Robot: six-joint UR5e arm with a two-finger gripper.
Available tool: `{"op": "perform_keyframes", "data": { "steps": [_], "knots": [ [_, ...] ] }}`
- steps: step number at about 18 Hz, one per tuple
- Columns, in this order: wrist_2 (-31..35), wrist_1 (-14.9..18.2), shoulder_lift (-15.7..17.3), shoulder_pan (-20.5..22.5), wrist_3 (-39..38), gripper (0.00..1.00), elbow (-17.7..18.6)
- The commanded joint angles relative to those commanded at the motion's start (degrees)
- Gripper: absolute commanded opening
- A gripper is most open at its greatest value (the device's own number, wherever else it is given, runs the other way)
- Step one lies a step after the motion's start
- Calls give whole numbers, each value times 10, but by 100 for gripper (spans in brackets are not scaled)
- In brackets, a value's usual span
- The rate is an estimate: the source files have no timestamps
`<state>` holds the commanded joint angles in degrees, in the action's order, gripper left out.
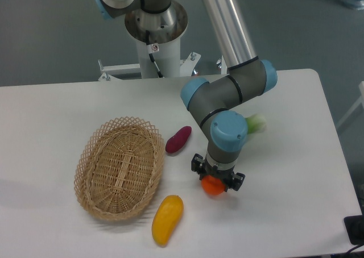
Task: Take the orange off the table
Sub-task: 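Lift the held orange up off the table and away from the basket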
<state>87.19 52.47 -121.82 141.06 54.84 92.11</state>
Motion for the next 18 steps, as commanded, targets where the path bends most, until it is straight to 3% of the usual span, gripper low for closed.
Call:
{"op": "perform_keyframes", "data": {
  "steps": [10, 18],
  "knots": [
    [0, 4, 8, 9, 8, 78, -41],
    [1, 15, 35, 32, 49, 78, -43]
  ]
}}
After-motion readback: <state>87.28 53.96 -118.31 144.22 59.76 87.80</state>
